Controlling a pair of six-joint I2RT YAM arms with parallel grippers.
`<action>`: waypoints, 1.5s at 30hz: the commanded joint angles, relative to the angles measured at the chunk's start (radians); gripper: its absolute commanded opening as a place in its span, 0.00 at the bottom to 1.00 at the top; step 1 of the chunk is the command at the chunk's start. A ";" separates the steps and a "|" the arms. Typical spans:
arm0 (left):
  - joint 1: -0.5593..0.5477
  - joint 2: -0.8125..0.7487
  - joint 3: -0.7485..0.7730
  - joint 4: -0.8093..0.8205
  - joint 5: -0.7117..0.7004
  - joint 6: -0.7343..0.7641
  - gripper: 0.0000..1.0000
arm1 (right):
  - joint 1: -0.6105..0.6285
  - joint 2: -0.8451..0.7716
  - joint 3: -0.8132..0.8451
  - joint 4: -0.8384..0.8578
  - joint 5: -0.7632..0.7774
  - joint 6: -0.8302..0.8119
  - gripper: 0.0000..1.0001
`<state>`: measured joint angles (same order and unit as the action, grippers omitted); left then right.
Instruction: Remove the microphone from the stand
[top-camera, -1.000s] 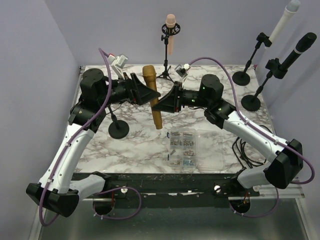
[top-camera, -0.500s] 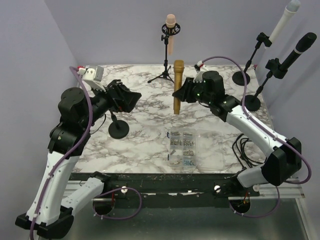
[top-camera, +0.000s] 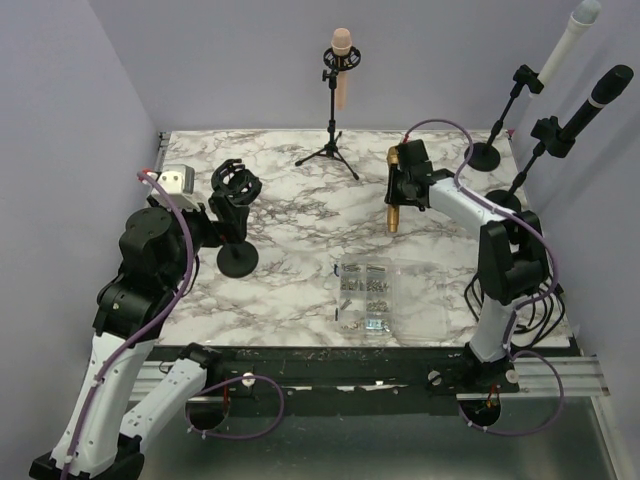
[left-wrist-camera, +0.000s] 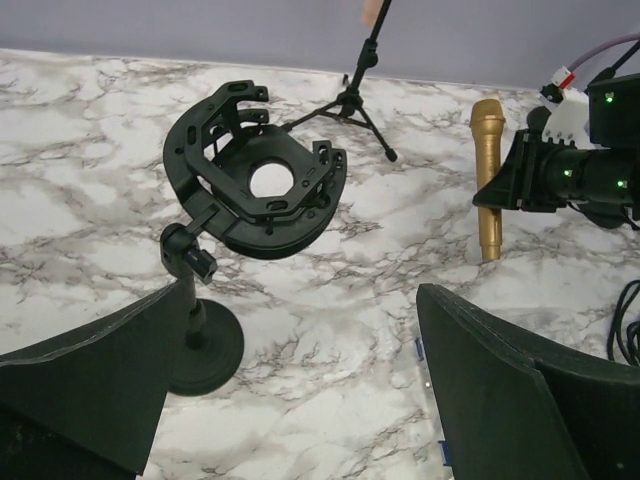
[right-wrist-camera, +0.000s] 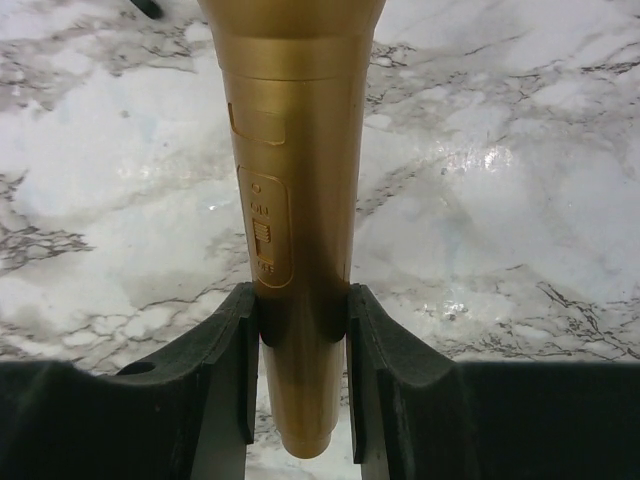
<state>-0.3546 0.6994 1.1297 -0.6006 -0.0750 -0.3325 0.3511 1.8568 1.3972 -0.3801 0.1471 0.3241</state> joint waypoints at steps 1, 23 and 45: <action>0.003 0.012 0.024 -0.055 -0.072 0.001 0.98 | 0.000 0.056 0.055 -0.051 0.034 -0.021 0.01; 0.048 0.142 0.164 -0.209 -0.147 -0.193 0.94 | -0.005 0.153 0.011 -0.007 -0.009 -0.028 0.12; 0.474 0.258 0.137 -0.210 0.448 -0.372 0.85 | -0.005 0.187 0.006 0.001 -0.038 -0.032 0.33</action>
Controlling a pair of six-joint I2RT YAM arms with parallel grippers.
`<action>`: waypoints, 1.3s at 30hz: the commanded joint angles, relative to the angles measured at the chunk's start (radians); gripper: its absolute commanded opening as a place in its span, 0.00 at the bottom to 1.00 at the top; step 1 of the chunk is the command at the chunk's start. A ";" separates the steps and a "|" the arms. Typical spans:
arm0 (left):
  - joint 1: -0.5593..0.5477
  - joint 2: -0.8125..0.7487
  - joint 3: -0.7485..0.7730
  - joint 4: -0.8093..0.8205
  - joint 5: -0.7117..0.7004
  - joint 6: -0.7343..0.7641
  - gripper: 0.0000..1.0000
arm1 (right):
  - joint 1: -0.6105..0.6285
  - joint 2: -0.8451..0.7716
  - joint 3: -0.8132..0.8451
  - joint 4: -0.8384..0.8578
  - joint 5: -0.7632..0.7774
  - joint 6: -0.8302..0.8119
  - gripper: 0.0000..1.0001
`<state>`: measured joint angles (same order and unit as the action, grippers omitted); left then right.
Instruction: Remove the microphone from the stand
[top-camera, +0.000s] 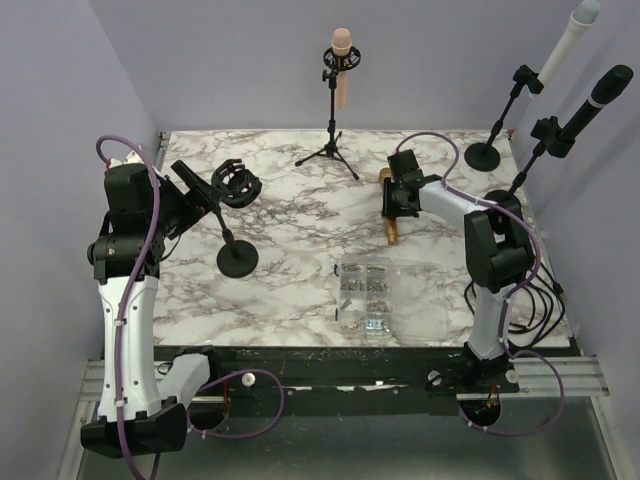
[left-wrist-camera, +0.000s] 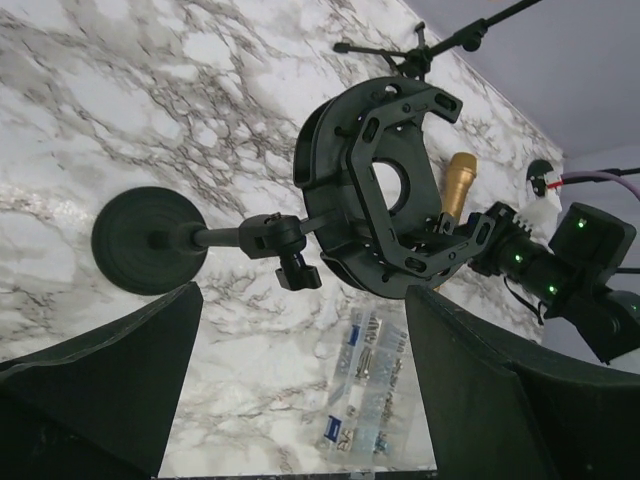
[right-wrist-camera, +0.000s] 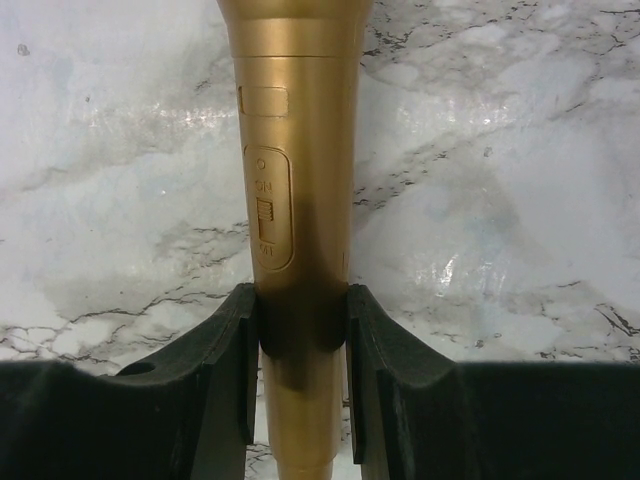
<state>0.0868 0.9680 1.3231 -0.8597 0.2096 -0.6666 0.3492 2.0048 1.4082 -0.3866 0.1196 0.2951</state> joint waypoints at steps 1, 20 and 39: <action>0.032 -0.016 -0.065 0.059 0.170 -0.040 0.86 | -0.004 0.039 -0.006 0.008 -0.012 -0.005 0.34; 0.105 -0.059 -0.155 0.158 0.127 -0.042 0.79 | -0.003 -0.043 -0.062 0.059 -0.053 -0.019 0.90; 0.142 0.016 -0.268 0.292 0.186 -0.085 0.59 | -0.003 -0.090 -0.084 0.104 -0.067 -0.031 0.90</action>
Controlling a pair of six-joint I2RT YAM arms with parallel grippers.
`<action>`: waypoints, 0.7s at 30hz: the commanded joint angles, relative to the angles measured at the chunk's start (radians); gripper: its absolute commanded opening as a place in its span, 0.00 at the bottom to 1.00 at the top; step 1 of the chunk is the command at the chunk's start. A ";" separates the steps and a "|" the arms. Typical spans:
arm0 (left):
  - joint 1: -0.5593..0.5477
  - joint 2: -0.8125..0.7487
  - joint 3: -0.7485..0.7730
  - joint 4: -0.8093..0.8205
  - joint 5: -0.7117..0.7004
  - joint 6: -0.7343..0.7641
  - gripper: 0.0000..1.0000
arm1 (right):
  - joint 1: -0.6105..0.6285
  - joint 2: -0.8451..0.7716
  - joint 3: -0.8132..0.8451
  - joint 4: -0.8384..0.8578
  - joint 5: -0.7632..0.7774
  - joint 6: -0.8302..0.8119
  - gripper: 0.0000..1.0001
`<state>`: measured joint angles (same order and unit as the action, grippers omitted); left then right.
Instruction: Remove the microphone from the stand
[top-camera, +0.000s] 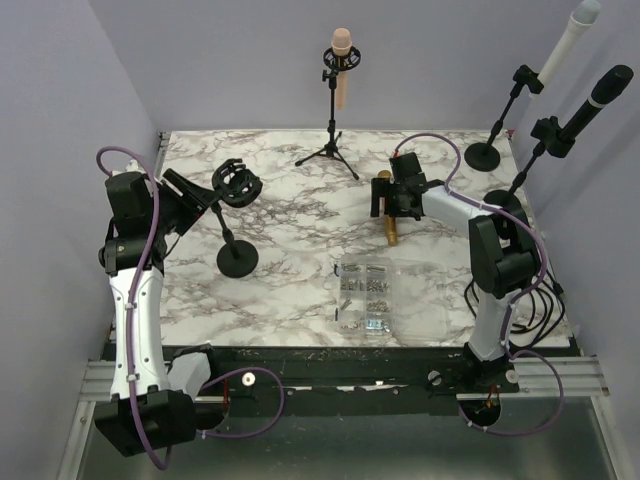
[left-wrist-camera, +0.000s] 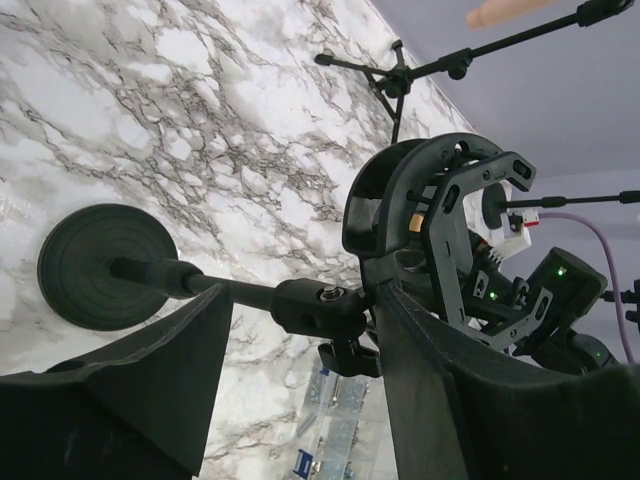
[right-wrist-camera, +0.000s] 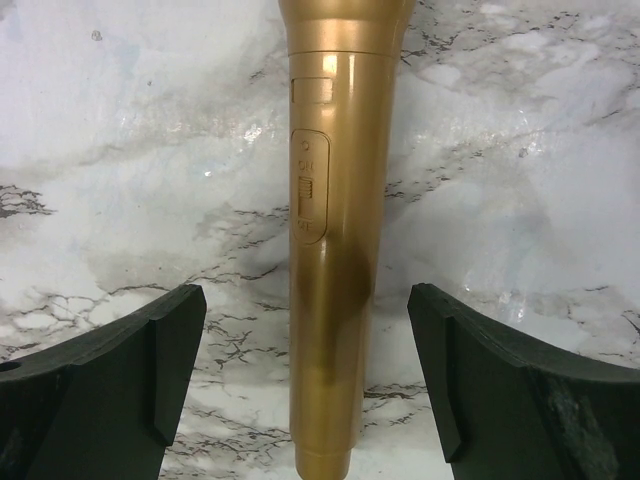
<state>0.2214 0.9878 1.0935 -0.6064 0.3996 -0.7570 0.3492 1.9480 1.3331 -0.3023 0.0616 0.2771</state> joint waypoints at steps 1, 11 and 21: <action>0.008 -0.003 -0.048 0.042 -0.013 0.011 0.57 | -0.003 -0.032 -0.007 0.020 -0.011 -0.014 0.91; 0.007 -0.016 -0.189 0.067 -0.077 0.044 0.37 | -0.003 -0.032 -0.004 0.020 -0.009 -0.014 0.91; 0.007 -0.081 -0.383 0.127 -0.150 0.033 0.35 | -0.003 -0.030 -0.004 0.019 -0.011 -0.012 0.91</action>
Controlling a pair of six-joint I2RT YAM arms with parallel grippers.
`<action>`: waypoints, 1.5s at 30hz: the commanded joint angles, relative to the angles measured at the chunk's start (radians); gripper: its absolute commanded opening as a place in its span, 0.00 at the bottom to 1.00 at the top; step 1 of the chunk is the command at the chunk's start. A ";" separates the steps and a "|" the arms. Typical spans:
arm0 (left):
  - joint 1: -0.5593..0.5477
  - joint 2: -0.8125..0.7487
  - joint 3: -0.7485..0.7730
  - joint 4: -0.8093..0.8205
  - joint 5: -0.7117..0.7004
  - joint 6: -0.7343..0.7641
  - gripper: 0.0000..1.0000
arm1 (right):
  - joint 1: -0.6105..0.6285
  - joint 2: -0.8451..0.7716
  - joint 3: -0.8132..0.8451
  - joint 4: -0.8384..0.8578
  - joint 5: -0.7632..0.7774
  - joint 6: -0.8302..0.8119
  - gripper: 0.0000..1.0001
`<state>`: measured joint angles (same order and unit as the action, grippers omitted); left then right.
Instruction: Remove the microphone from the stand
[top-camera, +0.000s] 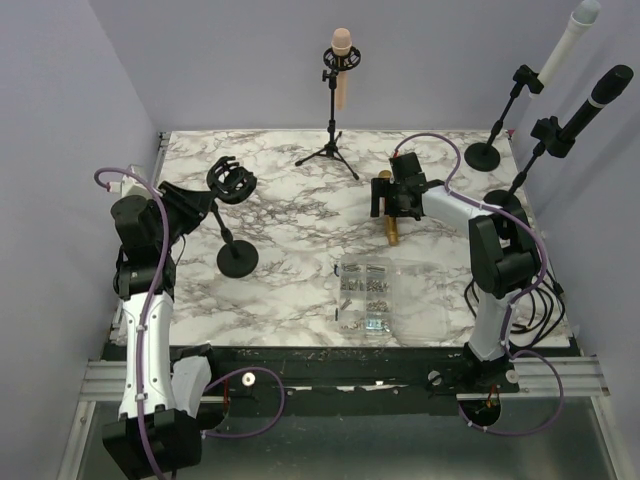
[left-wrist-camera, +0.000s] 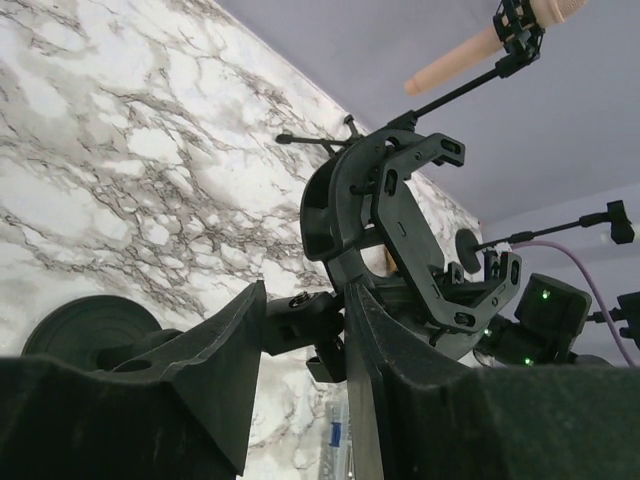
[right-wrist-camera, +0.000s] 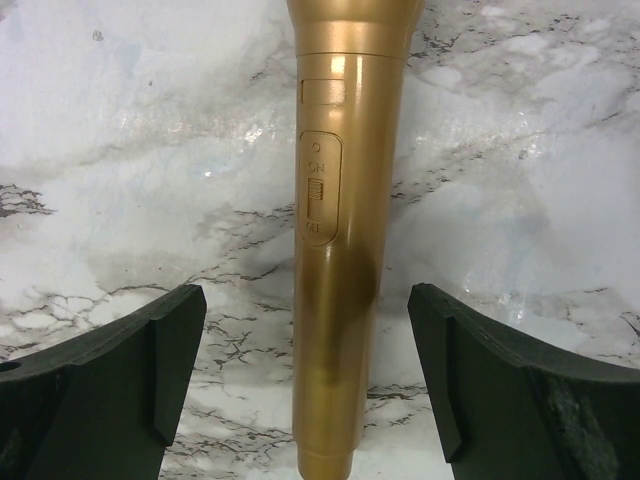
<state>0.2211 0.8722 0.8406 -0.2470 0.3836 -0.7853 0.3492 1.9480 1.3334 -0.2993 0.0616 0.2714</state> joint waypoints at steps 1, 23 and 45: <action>0.008 0.032 -0.148 -0.227 -0.141 0.060 0.35 | -0.003 -0.029 -0.004 0.015 -0.012 -0.006 0.91; 0.001 0.112 -0.334 -0.085 -0.164 0.025 0.36 | -0.003 -0.021 0.000 0.016 -0.027 -0.008 0.91; -0.143 -0.117 -0.080 -0.217 -0.265 0.250 0.84 | -0.003 -0.028 0.001 0.009 -0.036 -0.015 0.92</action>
<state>0.1566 0.8112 0.7086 -0.4145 0.2066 -0.6312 0.3492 1.9480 1.3334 -0.2985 0.0387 0.2684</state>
